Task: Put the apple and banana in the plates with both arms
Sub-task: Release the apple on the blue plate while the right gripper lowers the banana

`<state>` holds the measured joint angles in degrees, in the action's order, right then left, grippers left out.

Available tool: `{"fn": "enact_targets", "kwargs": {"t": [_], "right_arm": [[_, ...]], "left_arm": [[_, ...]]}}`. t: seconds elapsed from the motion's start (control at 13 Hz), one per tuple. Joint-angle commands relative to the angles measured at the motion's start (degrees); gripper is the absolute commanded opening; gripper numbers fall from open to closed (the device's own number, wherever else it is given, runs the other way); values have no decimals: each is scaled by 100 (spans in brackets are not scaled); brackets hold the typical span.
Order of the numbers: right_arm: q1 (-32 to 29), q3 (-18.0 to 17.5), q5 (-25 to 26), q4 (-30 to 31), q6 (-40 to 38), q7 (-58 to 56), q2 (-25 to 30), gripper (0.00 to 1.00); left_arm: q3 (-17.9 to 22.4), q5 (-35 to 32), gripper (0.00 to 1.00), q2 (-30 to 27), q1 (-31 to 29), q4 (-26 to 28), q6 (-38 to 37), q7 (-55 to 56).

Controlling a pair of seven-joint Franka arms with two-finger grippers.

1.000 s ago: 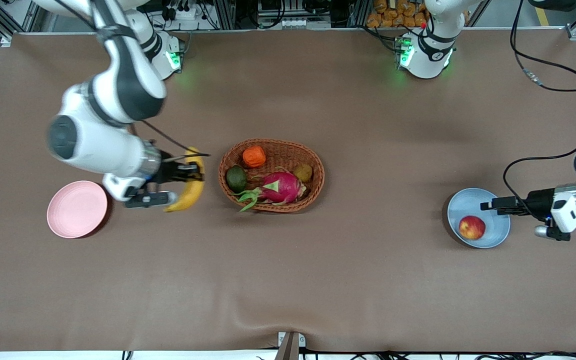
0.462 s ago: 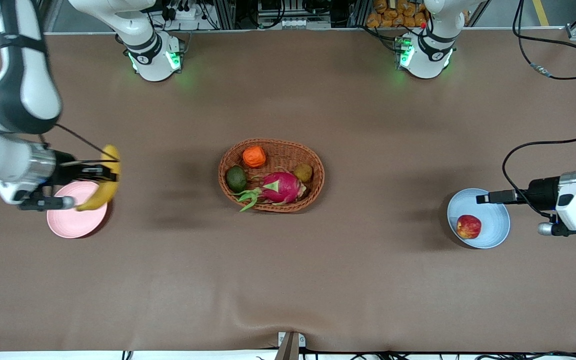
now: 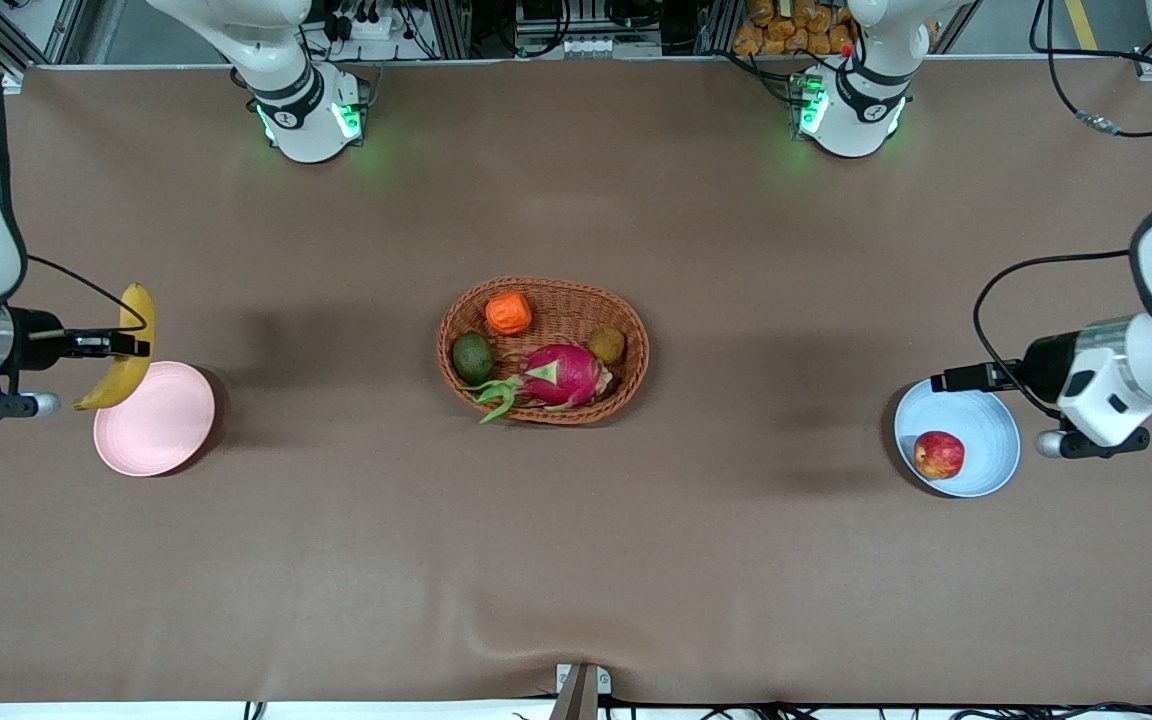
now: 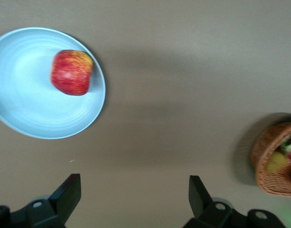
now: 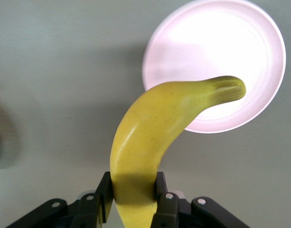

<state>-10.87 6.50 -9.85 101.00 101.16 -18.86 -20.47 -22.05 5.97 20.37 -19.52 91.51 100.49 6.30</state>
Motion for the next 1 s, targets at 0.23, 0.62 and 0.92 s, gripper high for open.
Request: {"fn": "enact_targets", "kwargs": {"t": [0.23, 0.62, 0.92], "right_arm": [[-99, -132, 107, -501, 1141, -714, -1123, 0], [-179, -132, 54, -784, 1151, -909, -1433, 99], [-39, -149, 54, -775, 695, -874, -811, 100]], "left_arm": [[-334, -1026, 100, -306, -43, -97, -407, 161], [-599, -1351, 100, -323, -34, -1037, -1267, 179], [-889, -1564, 100, -700, -34, -1232, -1506, 223]]}}
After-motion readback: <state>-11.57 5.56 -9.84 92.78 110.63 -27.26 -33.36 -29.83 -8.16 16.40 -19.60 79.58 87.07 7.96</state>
